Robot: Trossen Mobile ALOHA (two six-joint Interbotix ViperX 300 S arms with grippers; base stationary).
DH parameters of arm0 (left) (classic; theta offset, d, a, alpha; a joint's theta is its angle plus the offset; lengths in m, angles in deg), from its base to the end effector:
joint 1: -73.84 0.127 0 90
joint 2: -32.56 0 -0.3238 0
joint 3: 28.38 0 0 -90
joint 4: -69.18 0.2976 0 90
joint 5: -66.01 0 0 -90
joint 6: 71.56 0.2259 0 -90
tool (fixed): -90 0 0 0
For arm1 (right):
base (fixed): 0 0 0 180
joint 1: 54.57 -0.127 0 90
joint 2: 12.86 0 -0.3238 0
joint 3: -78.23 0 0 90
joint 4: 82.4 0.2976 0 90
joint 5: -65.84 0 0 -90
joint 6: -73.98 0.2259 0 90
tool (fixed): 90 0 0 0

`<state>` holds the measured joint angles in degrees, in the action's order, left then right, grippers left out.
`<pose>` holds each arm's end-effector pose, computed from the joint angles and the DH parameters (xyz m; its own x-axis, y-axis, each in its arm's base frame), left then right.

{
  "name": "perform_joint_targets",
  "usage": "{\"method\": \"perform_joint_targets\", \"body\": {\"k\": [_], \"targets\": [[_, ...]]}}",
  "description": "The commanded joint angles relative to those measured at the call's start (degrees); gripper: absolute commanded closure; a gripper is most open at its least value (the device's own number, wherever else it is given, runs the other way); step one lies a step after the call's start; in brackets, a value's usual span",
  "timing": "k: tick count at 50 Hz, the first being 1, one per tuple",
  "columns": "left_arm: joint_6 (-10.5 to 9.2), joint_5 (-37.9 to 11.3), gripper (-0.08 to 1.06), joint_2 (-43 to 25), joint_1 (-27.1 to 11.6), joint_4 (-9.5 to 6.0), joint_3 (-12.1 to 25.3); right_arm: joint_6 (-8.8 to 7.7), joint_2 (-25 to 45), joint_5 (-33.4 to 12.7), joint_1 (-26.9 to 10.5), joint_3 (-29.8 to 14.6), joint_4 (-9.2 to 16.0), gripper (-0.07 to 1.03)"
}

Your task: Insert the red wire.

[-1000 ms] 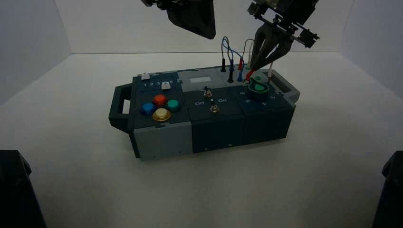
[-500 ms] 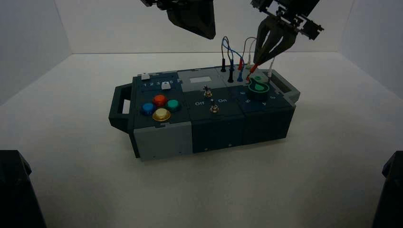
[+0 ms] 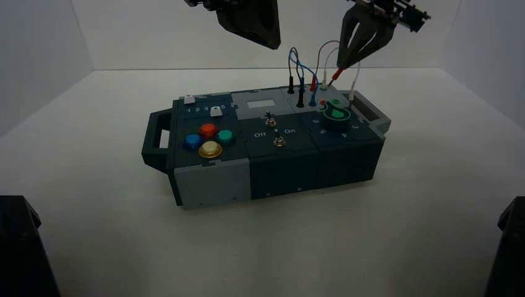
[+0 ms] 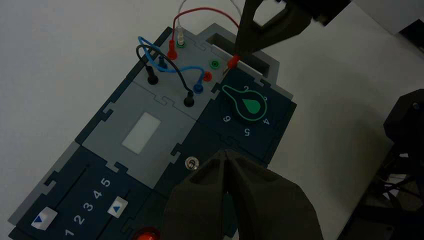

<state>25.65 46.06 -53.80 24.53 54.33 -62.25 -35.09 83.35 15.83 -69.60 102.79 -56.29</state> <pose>0.2344 -0.3029 0.1290 0.3549 -0.5469 -0.7582 0.7281 0.6704 -0.1427 0.3047 0.1607 0.0888 0.1059 0.3776 -0.9199 -0.3394 0.8833 0.3235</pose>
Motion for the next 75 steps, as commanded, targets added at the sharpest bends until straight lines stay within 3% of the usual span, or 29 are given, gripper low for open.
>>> {"method": "perform_joint_targets", "body": {"k": [1, 37, 48, 75], "targets": [[0.00, -0.18, 1.01, 1.23, -0.18, 0.18, 1.76, -0.35, -1.76, -0.18, -0.26, -1.93, -1.23, 0.99], [0.00, -0.44, 1.01, 2.20, -0.18, 0.18, 1.85, -0.44, -1.85, -0.09, -0.35, -2.90, -9.14, 0.99], [-0.09, -0.62, 1.01, 2.29, -0.09, 0.18, 1.85, -0.44, -1.58, 1.49, -3.08, -3.16, -11.34, 0.99], [-0.09, -0.79, 1.01, 2.29, -0.18, 0.09, 1.85, 0.09, -1.23, 5.89, -3.69, -2.46, -11.51, 0.99]]}}
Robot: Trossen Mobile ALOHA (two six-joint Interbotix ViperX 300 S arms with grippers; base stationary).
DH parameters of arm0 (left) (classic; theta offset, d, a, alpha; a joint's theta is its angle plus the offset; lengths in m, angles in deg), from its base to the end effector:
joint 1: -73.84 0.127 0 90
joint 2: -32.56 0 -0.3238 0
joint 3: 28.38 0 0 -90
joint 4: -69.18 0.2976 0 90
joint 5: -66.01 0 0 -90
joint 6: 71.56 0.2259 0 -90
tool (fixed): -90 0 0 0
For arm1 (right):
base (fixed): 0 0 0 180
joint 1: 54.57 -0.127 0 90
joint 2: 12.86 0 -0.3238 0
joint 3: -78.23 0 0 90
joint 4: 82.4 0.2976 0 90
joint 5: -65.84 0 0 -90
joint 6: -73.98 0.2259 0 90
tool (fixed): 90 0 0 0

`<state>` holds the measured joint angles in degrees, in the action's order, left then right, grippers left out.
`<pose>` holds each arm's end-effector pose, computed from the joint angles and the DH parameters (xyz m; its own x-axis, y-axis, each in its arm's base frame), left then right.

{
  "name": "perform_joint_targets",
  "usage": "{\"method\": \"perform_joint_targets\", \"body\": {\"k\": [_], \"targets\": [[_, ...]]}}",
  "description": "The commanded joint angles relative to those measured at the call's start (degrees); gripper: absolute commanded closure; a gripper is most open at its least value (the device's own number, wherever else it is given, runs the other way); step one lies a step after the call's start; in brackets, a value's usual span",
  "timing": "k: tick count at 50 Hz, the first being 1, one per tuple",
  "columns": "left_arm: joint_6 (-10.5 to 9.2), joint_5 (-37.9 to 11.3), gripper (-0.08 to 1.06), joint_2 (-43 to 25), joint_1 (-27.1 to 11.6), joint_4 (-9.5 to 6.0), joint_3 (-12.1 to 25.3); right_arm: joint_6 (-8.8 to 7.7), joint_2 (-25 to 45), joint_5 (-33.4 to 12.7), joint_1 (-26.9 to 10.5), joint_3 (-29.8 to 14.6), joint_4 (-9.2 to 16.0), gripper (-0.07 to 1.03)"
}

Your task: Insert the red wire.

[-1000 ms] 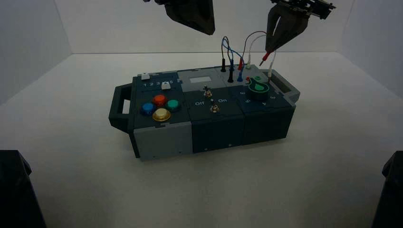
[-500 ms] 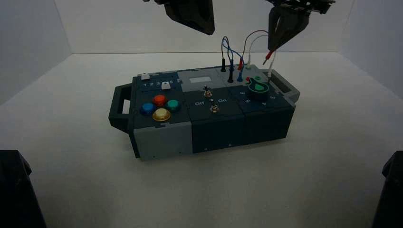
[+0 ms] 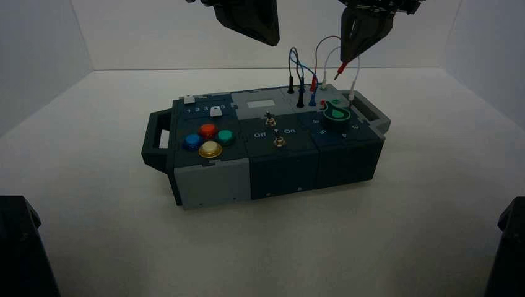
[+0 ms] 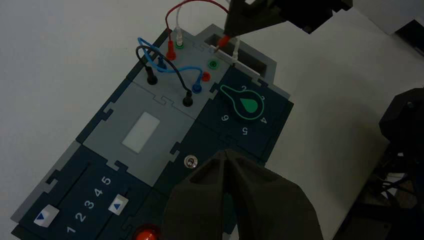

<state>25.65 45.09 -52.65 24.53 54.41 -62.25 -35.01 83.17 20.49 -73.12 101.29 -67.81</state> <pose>0.2319 -0.3012 0.1343 0.3538 -0.5511 -0.7557 0.7314 0.6667 -0.1438 0.3258 0.1520 0.0912 0.2079 0.2588 -0.9433 -0.4934 0.8604 0.1273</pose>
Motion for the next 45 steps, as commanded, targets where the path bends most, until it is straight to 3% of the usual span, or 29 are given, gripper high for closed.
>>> {"method": "perform_joint_targets", "body": {"k": [1, 24, 45], "targets": [[-0.09, 0.18, 1.01, 1.14, -0.18, 0.09, 1.85, 0.00, -1.05, 1.41, -0.18, -0.70, 0.00, 0.99], [-0.09, 0.18, 1.01, 1.14, -0.18, 0.09, 1.76, 0.53, 0.97, 4.83, -0.18, 2.20, 0.09, 0.99], [0.00, 0.18, 1.01, 1.14, -0.18, 0.09, 1.76, 0.44, 2.90, 4.83, -0.18, 3.08, 0.00, 0.99]]}}
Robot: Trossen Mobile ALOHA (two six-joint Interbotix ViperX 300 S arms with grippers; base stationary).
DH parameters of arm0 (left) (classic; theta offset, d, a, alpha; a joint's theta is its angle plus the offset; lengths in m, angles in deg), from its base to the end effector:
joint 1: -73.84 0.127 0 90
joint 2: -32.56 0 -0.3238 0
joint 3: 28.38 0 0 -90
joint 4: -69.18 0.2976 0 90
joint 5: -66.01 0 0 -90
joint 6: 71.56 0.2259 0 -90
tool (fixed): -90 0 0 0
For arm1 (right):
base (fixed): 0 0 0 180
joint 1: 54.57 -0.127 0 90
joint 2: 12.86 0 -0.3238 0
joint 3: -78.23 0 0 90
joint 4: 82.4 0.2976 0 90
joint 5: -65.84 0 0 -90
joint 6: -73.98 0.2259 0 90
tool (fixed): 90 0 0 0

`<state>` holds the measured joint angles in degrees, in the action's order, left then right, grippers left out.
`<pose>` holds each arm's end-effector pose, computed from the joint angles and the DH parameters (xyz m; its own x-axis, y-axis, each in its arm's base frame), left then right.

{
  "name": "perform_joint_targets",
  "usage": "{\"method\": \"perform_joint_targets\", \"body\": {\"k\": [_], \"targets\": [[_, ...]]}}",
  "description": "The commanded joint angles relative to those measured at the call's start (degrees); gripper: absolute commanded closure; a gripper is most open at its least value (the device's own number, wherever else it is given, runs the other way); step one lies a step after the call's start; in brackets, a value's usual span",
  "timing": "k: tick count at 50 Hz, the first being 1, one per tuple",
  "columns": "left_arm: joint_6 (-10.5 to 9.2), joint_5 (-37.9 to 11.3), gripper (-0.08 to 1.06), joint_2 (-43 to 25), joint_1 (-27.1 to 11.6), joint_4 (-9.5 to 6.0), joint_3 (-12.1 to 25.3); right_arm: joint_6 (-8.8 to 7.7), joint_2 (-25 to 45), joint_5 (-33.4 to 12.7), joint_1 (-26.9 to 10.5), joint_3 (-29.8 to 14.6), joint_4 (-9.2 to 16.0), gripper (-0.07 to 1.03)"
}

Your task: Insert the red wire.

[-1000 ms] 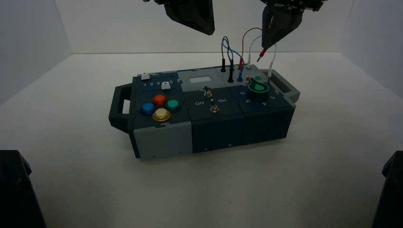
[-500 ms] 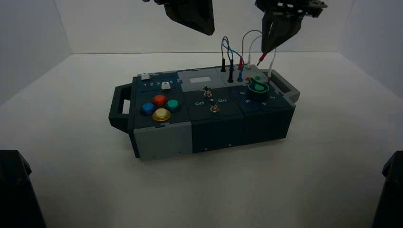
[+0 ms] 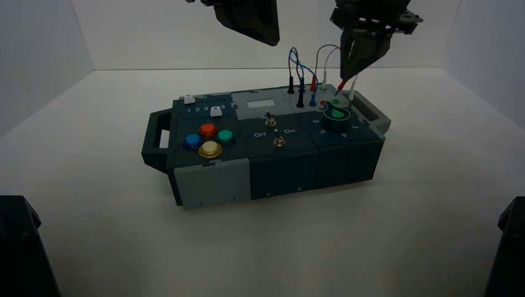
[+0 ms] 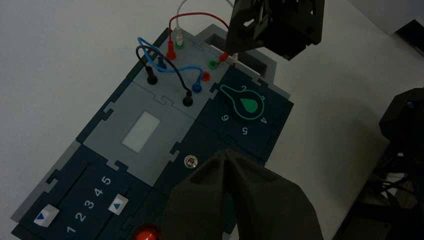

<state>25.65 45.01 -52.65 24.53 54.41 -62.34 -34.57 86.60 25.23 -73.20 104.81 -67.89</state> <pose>0.2313 -0.3007 0.1335 0.3521 -0.5496 -0.7576 0.7313 0.6667 -0.1438 0.3187 0.1463 0.0553 0.1783 0.2322 -0.9562 -0.4691 0.8743 0.1248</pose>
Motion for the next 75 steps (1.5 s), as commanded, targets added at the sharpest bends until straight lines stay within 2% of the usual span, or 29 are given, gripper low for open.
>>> {"method": "perform_joint_targets", "body": {"k": [1, 28, 50, 59, 75], "targets": [[0.00, 0.26, 1.01, 1.14, -0.18, 0.09, 1.93, 0.00, -0.44, 0.00, -0.09, -0.44, 0.09, 0.99], [0.00, 0.18, 1.01, 1.93, -0.09, 0.18, 1.49, -0.09, 1.49, -1.32, -0.09, -0.18, 0.00, 0.99], [0.00, -1.05, 1.01, 3.16, -0.18, 0.18, 1.41, -0.26, 0.97, -5.19, -1.32, -4.57, -0.09, 0.99], [0.00, -2.02, 1.01, 3.34, -0.09, 0.18, 1.41, -0.18, 2.29, -6.42, -3.16, -6.86, -1.67, 0.99], [0.09, -4.66, 1.01, 3.96, -0.09, 0.44, 1.41, -0.09, 4.13, -6.68, -3.16, -8.35, -3.25, 0.99]]}}
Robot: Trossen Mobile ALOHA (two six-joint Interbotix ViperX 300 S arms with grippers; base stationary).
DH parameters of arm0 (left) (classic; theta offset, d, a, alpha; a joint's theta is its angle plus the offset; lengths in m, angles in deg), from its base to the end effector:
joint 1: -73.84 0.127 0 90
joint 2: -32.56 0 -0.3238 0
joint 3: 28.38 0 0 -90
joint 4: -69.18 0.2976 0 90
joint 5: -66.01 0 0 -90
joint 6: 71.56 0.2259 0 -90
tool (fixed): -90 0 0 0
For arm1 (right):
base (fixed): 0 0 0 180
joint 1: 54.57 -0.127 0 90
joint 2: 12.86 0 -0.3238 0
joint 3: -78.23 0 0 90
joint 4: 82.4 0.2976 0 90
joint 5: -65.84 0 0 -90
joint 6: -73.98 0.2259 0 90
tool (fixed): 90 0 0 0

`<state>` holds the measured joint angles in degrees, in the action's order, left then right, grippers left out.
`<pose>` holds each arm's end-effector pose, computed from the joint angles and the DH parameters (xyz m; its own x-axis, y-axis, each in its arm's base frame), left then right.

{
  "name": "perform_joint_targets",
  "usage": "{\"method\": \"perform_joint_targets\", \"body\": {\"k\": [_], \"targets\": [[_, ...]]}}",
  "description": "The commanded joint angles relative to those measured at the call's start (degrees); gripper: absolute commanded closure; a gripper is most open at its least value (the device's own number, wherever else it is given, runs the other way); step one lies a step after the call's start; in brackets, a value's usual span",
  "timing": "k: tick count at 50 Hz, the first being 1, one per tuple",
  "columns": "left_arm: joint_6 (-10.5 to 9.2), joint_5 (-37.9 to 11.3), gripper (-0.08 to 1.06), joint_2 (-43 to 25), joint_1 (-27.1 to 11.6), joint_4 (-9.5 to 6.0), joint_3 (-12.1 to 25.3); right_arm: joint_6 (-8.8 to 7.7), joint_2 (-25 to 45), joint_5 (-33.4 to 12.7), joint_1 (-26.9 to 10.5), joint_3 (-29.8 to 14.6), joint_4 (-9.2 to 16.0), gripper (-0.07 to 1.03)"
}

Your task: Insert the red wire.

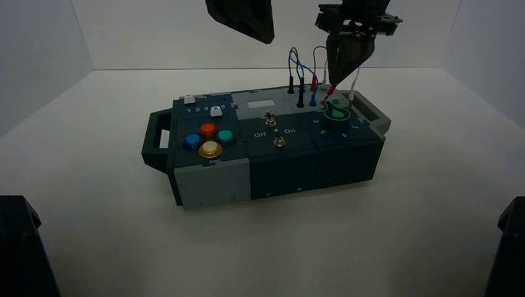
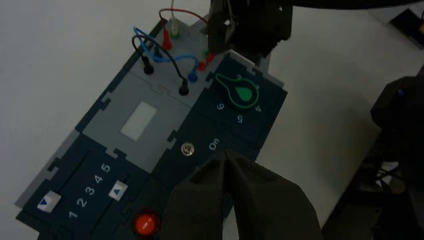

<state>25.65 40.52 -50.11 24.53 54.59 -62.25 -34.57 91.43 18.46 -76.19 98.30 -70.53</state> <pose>0.2196 -0.2930 0.1399 0.3230 -0.5419 -0.7759 0.7403 0.6554 -0.1496 0.3221 0.1644 0.0522 0.0860 0.1969 -0.9766 -0.5461 0.8292 0.1191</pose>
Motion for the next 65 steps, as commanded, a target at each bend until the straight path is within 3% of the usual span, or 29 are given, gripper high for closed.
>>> {"method": "perform_joint_targets", "body": {"k": [1, 54, 65], "targets": [[0.09, -0.35, 1.01, 1.49, -0.09, 0.26, 1.41, -0.09, -0.70, 0.09, -0.18, -1.85, -0.70, 0.99], [1.14, -1.41, 1.01, 0.88, 1.76, 0.97, 2.90, -0.09, -0.97, 0.00, -0.26, -2.29, -1.14, 0.99], [3.87, -5.98, 1.01, -1.23, 1.76, 1.05, 5.36, -0.18, -1.05, 0.00, -0.18, -2.20, -1.14, 0.99]]}}
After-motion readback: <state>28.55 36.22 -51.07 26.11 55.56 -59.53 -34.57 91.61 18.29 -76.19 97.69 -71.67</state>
